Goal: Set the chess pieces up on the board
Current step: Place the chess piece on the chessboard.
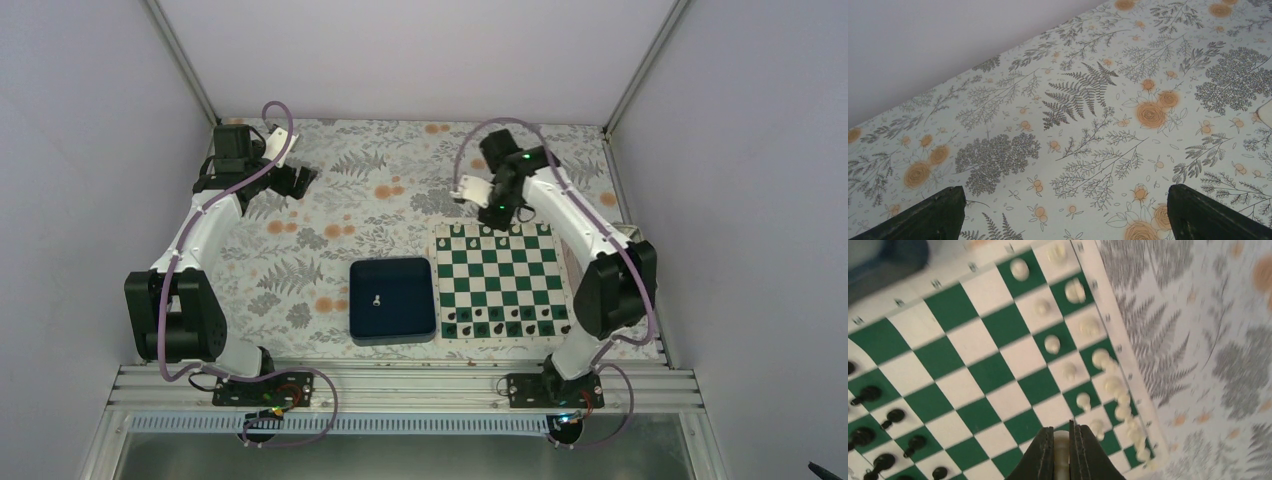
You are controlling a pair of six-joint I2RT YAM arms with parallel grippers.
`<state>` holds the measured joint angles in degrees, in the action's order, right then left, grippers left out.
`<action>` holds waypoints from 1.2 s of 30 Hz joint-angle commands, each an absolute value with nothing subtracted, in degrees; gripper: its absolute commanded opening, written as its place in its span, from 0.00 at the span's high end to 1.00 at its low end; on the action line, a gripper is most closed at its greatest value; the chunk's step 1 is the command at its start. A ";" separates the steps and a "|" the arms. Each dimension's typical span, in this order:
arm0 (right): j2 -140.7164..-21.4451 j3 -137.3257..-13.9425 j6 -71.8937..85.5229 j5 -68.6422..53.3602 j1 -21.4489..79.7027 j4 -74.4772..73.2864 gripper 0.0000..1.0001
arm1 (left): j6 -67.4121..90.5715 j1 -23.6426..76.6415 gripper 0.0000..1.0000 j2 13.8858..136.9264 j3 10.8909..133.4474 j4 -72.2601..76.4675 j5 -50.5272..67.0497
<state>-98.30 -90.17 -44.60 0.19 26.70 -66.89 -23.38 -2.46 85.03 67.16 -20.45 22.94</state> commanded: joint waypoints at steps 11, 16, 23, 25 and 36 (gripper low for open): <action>-100.62 -75.99 -52.75 -7.92 3.42 -56.54 0.96 | -23.82 -2.64 0.00 84.72 67.76 -19.92 24.18; -103.78 -75.57 -54.12 -8.88 -0.42 -54.89 0.96 | -23.80 -2.64 0.00 84.82 67.80 -20.04 24.18; -106.83 -75.30 -54.82 -10.14 -2.27 -53.18 0.96 | -23.73 -2.64 0.00 85.08 67.86 -20.18 24.09; -107.38 -75.41 -54.84 -10.52 -2.36 -52.80 0.96 | -23.74 -2.63 0.00 85.01 67.88 -20.17 24.08; -110.75 -76.40 -55.18 -11.12 -3.16 -51.86 0.96 | -23.82 -2.63 0.00 85.16 67.85 -20.30 24.01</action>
